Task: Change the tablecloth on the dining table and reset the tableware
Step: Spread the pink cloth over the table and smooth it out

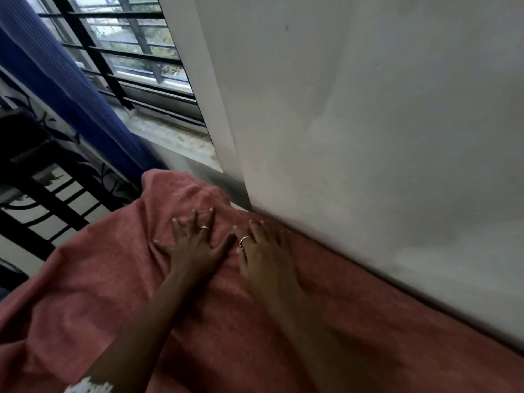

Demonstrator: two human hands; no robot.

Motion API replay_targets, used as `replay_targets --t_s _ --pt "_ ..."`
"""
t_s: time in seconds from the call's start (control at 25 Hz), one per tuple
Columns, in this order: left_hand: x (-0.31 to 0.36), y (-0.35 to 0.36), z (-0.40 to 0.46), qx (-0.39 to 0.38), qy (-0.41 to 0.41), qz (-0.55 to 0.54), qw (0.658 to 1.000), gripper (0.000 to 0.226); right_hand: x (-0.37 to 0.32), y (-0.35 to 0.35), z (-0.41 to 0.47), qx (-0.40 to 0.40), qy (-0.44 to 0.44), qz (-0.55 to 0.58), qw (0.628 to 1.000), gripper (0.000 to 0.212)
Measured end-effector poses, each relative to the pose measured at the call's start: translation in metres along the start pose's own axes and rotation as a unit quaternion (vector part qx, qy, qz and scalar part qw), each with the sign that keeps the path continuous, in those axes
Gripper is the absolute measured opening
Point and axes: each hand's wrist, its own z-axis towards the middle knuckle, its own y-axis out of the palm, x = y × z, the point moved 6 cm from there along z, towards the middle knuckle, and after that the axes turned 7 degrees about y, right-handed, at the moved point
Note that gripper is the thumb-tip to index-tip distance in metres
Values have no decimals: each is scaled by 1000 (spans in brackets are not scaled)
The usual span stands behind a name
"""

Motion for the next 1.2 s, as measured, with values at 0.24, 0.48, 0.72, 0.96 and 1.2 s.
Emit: replay_targets --t_s 0.24,0.48,0.72,0.96,1.2 --pt "5 -14 22 76 -7 5 997 75 -10 31 -23 -9 91 -27 995 58" --pt "-3 -12 45 54 -13 -4 998 83 -6 24 1 -4 139 -64 988 72" --pt "4 -12 61 6 -82 -28 996 106 10 -4 30 -69 99 -18 993 56" --pt "52 -36 50 174 153 -1 973 86 109 -82 -91 133 269 -51 953 62" --pt "80 0 14 58 129 11 990 80 206 -82 -117 -98 369 -137 914 71"
